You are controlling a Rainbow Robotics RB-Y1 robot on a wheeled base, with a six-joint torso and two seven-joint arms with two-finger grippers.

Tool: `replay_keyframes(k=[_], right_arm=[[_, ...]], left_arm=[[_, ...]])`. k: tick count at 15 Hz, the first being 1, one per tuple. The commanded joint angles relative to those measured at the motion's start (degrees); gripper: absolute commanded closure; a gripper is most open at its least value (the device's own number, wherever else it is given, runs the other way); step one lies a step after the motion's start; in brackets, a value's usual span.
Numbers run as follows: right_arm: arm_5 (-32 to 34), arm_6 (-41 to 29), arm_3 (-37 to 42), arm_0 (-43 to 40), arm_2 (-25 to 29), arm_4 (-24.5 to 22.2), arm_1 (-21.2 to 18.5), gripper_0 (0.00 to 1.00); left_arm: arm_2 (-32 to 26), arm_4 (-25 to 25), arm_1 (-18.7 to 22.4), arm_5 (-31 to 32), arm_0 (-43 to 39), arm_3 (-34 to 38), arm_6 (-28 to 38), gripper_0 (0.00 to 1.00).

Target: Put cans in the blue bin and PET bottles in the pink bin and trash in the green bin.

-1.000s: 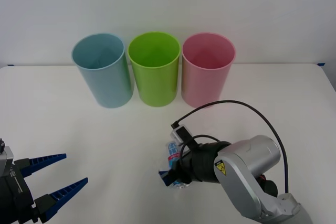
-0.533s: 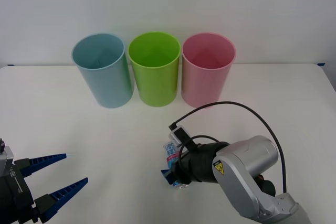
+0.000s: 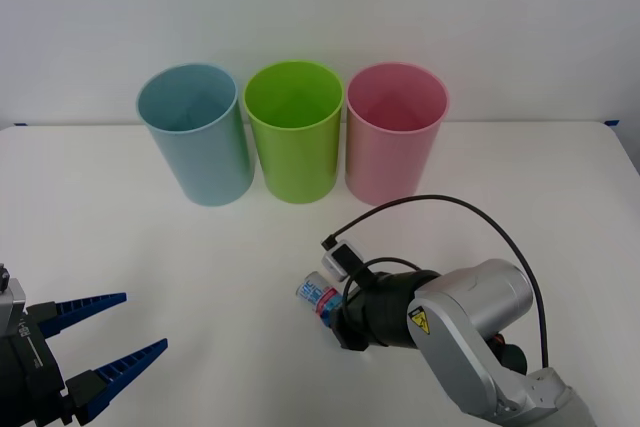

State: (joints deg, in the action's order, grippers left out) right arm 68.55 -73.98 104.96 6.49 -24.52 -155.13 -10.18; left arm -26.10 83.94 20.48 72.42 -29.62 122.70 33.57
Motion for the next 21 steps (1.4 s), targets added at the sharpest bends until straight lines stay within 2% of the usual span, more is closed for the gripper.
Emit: replay_keyframes(k=[1,3,4,7,13,16,19,21], right_arm=[[-1.22,1.56,0.07,0.19,-0.09,0.0,-0.01,1.0],[-3.77,3.14,0.42,0.19,0.09,0.97,-0.01,1.0],[-4.39,4.11,0.77,0.19,0.61,2.99,-0.1,1.0],[-6.06,9.03,4.2,0.01,3.16,13.01,-2.21,1.0],[-12.38,13.07,12.81,-2.71,7.2,36.48,-13.29,1.0],[-12.21,21.68,13.25,-6.76,13.27,50.27,-13.81,1.0],[-11.95,27.57,12.81,-10.18,17.22,60.12,-14.69,1.0],[-8.96,32.06,10.61,-11.15,20.39,66.45,-14.43,1.0]], left_arm=[[0.0,0.0,0.0,0.0,0.0,0.0,0.0,0.0],[0.0,0.0,0.0,0.0,0.0,0.0,0.0,0.0],[0.0,0.0,0.0,0.0,0.0,0.0,0.0,0.0],[0.0,0.0,0.0,0.0,0.0,0.0,0.0,0.0],[0.0,0.0,0.0,0.0,0.0,0.0,0.0,0.0],[0.0,0.0,0.0,0.0,0.0,0.0,0.0,0.0],[0.0,0.0,0.0,0.0,0.0,0.0,0.0,0.0],[0.0,0.0,0.0,0.0,0.0,0.0,0.0,0.0]])
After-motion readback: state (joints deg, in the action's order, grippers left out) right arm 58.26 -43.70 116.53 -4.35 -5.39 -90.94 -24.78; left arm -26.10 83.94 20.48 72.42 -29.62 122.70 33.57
